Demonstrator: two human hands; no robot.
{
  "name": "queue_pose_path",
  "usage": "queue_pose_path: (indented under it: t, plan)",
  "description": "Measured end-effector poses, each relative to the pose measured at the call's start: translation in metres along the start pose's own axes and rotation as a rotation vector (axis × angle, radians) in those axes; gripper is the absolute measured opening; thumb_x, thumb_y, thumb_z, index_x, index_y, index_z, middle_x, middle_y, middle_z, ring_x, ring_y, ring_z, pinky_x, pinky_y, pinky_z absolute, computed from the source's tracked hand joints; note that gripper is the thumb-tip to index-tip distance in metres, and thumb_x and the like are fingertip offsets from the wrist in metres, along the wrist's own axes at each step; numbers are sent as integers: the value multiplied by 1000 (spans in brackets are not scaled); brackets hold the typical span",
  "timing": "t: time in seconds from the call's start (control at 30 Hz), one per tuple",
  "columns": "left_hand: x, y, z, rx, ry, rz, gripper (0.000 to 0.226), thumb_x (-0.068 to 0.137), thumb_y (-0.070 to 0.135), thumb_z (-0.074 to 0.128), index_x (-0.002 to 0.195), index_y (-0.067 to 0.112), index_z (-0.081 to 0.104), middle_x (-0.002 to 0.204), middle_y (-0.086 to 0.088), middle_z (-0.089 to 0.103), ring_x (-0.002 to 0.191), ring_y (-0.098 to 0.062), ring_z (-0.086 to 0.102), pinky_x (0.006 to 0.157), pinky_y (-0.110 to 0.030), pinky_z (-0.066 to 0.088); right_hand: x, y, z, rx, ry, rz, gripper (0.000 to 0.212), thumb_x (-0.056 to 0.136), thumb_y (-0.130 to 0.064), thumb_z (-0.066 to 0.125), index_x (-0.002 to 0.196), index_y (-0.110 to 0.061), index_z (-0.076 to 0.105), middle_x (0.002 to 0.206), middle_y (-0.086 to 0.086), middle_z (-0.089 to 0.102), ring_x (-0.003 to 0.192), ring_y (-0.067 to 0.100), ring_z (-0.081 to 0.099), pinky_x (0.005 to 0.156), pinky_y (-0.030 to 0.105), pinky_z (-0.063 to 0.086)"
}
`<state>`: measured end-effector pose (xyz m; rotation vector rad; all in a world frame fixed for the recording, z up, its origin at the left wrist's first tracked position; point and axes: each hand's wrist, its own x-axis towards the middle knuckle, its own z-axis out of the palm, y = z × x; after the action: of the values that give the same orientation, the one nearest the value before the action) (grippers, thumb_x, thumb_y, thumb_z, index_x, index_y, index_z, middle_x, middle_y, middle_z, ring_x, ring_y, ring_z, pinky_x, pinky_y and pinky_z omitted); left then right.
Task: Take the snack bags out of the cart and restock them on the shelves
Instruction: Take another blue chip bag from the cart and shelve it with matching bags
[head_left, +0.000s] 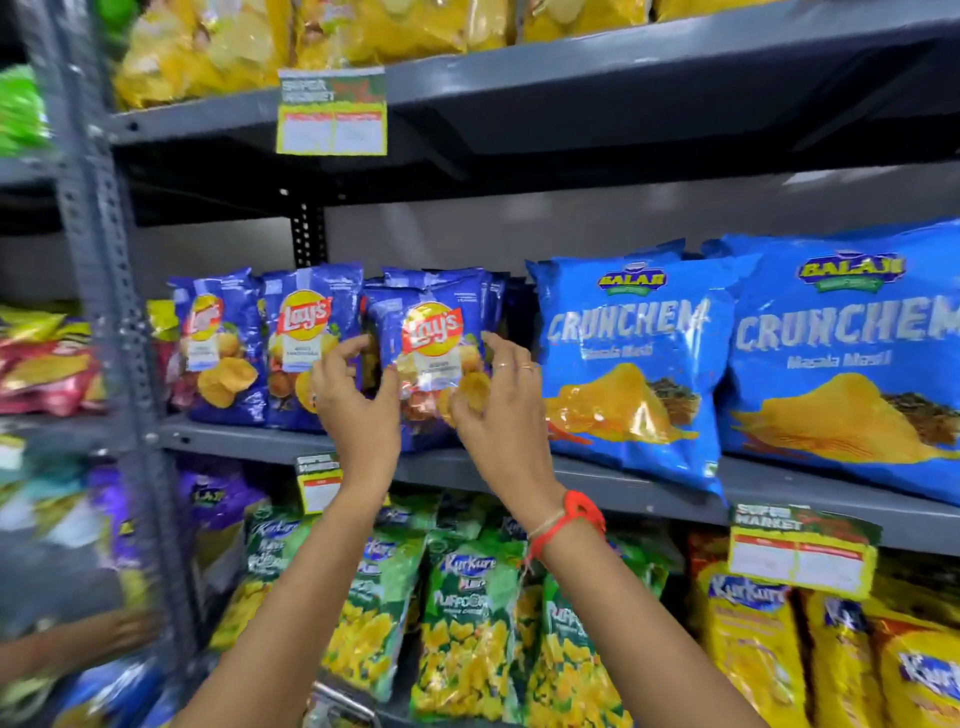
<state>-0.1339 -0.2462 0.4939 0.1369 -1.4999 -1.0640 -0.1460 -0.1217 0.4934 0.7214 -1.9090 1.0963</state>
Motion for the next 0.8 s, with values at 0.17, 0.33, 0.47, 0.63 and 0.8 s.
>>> queue_pose_path:
  t: [0.17, 0.33, 0.47, 0.63, 0.8]
  plan:
    - [21, -20, -13, 11, -277, -331, 59, 82, 21, 67, 134, 9, 41, 138, -12, 47, 124, -27, 48, 103, -42, 41, 31, 5, 34, 78, -189, 354, 88, 77, -29, 69, 143, 0, 19, 144, 23, 35, 133, 39, 33, 110, 42, 28]
    - [21, -31, -3, 113, -595, -442, 64, 75, 10, 72, 132, 8, 41, 112, -14, 58, 107, -32, 57, 97, -50, 47, 38, 11, 42, 134, -248, 554, 71, 83, -28, 58, 142, -6, 24, 143, 20, 38, 129, 41, 39, 106, 46, 36]
    - [26, -36, 0, 110, -597, -399, 65, 76, -1, 68, 134, 7, 40, 120, -15, 58, 118, -32, 53, 97, -49, 47, 40, 12, 41, 212, -158, 572, 64, 84, -14, 54, 142, -8, 28, 141, 18, 43, 127, 38, 43, 106, 46, 38]
    - [44, -39, 1, 0, -580, -390, 67, 83, -9, 56, 142, 4, 27, 138, -23, 47, 124, -36, 47, 89, -45, 47, 41, 7, 46, 304, -128, 560, 60, 85, -10, 54, 141, -10, 30, 141, 16, 40, 127, 34, 44, 105, 47, 41]
    - [45, -51, 0, -69, -629, -440, 57, 84, -15, 50, 137, 1, 36, 132, -26, 52, 112, -30, 52, 70, -33, 46, 40, 9, 55, 272, -184, 531, 55, 88, -9, 50, 141, -13, 34, 140, 16, 37, 122, 30, 45, 94, 32, 39]
